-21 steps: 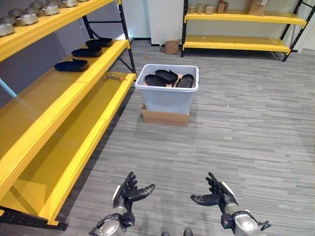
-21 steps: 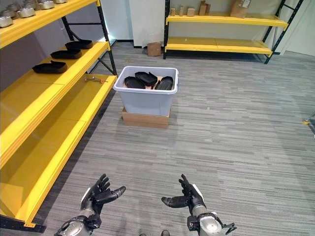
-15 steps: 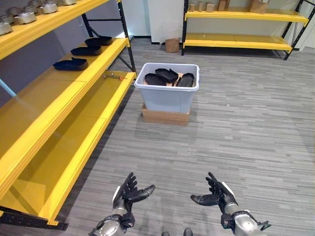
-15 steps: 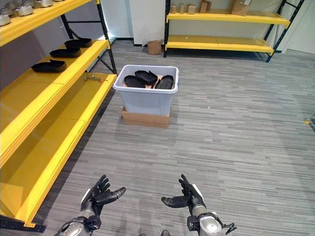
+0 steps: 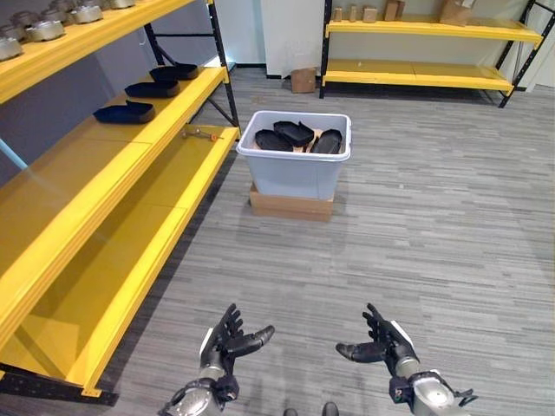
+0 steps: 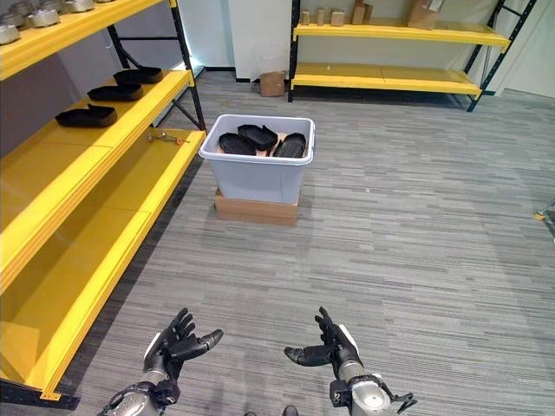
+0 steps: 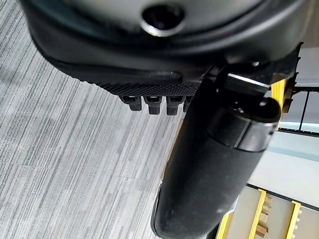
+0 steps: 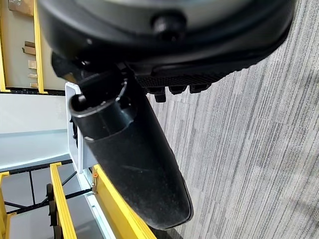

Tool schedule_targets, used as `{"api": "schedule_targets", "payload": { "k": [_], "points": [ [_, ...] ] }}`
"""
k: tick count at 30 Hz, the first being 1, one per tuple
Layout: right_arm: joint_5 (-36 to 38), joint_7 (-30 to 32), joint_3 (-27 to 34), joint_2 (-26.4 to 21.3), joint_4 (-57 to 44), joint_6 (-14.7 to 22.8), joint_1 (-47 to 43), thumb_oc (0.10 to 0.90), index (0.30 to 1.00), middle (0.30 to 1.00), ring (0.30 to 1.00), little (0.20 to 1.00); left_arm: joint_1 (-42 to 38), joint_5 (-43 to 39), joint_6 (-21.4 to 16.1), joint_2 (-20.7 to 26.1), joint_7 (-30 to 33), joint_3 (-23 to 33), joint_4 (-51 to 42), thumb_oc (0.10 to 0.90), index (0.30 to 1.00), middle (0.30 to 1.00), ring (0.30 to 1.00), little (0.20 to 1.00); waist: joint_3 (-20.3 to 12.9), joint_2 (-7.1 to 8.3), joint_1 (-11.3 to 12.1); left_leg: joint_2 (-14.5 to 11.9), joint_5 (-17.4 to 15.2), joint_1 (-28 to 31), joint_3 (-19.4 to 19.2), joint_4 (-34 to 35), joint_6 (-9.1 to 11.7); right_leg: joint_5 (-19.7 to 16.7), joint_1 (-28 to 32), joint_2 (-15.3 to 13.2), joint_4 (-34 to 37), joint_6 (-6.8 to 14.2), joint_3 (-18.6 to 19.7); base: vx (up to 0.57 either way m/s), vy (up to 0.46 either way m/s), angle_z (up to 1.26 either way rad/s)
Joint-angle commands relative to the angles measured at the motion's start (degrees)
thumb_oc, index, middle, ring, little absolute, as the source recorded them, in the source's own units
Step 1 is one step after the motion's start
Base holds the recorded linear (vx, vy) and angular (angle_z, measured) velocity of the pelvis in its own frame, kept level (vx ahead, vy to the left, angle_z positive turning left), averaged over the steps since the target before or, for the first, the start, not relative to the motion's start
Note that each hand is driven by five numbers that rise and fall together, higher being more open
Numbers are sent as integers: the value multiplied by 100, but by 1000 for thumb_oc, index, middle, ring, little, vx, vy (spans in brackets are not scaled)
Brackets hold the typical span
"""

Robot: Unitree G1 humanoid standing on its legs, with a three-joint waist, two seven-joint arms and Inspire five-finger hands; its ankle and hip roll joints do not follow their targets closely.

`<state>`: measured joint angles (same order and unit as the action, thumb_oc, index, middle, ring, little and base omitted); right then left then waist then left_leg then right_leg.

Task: Move parts from the plastic box to the shelf.

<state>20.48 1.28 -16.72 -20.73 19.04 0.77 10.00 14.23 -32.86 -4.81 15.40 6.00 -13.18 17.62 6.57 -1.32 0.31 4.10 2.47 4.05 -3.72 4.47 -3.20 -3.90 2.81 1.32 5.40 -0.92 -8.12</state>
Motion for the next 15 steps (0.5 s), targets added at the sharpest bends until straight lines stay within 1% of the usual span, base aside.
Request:
{"api": "schedule_targets", "payload": {
  "k": [1, 3, 5, 6, 8, 9, 10, 11, 12, 13, 14, 15],
  "points": [
    [115, 39, -66, 24, -381, 492, -480, 900, 1000, 1000, 1000, 1000, -459, 133, -475, 108, -7, 177, -323, 900, 1000, 1000, 1000, 1000, -250, 264, 75, -487, -217, 75, 276, 53, 432, 198, 211, -537, -40, 668, 148, 0, 0, 0],
    [89, 53, -72, 31, -263, 501, -565, 900, 1000, 1000, 1000, 1000, -494, 105, -495, 127, -9, 181, -336, 900, 1000, 1000, 1000, 1000, -214, 280, 93, -475, -253, 92, 290, 1, 401, 198, 245, -571, -78, 668, 129, 1, 21, 0],
    [100, 61, -78, 29, -267, 525, -665, 900, 1000, 1000, 1000, 1000, -533, 110, -516, 151, 14, 209, -359, 900, 1000, 1000, 1000, 1000, -146, 281, 113, -450, -360, 29, 282, -198, 342, 265, 144, -616, -349, 666, 159, -29, 60, -1],
    [105, 62, -80, 34, -256, 537, -725, 900, 1000, 1000, 1000, 1000, -563, 128, -528, 175, 26, 217, -402, 900, 1000, 1000, 1000, 1000, -114, 273, 132, -433, -427, -38, 274, -334, 296, 319, 18, -649, -578, 679, 193, -52, 130, -3],
    [79, 52, -104, 69, -217, 541, -837, 900, 1000, 1000, 1000, 1000, -637, 254, -532, 241, 49, 200, -448, 900, 1000, 1000, 1000, 1000, -33, 209, 169, -327, -528, -97, 335, -484, 141, 439, -306, -737, -1225, 785, 254, -55, 210, -11],
    [72, 27, -102, 105, -291, 533, -815, 900, 1000, 1000, 1000, 1000, -645, 432, -522, 305, 42, 224, -477, 900, 1000, 1000, 1000, 1000, 32, 179, 147, -253, -541, -59, 389, -495, 36, 271, -621, -818, -1848, 883, 324, -40, 226, -17],
    [35, -2, -100, 133, -329, 527, -799, 900, 1000, 1000, 1000, 1000, -654, 581, -525, 322, 55, 245, -507, 900, 1000, 1000, 1000, 1000, 57, 175, 142, -193, -562, -33, 389, -486, -29, 45, -856, -899, -2285, 982, 371, -38, 280, -8],
    [-18, 2, -94, 164, -222, 538, -824, 900, 1000, 1000, 1000, 1000, -697, 679, -568, 377, 56, 252, -524, 900, 1000, 1000, 1000, 1000, 147, 142, 96, -79, -580, 35, 469, -506, -133, -554, -1212, -996, -3046, 1050, 545, -17, 184, 5],
    [-18, 2, -94, 165, -221, 538, -826, 900, 1000, 1000, 1000, 1000, -698, 679, -568, 378, 56, 252, -524, 900, 1000, 1000, 1000, 1000, 146, 149, 103, -71, -579, 31, 461, -506, -136, -547, -1227, -1002, -3065, 1054, 558, -59, 218, 27],
    [-15, 20, -98, 180, -291, 578, -896, 900, 1000, 1000, 1000, 1000, -796, 771, -597, 424, 76, 249, -509, 900, 1000, 1000, 1000, 1000, 299, 78, 60, -91, -579, 42, 505, -588, -200, -625, -1602, -891, -3645, 970, 560, -20, 142, 28],
    [-26, 18, -80, 175, -255, 579, -937, 900, 1000, 1000, 1000, 1000, -814, 853, -608, 453, 68, 273, -548, 900, 1000, 1000, 1000, 1000, 296, 60, 89, -70, -645, 69, 470, -595, -217, -503, -1692, -976, -3607, 965, 370, 86, 177, 12],
    [27, 5, -61, 172, -335, 590, -936, 900, 1000, 1000, 1000, 1000, -760, 901, -624, 434, 29, 305, -572, 900, 1000, 1000, 1000, 1000, 225, 82, 58, -11, -727, 195, 429, -535, -232, -336, -1775, -934, -3149, 909, 110, 261, 68, -22]
  ]
}}
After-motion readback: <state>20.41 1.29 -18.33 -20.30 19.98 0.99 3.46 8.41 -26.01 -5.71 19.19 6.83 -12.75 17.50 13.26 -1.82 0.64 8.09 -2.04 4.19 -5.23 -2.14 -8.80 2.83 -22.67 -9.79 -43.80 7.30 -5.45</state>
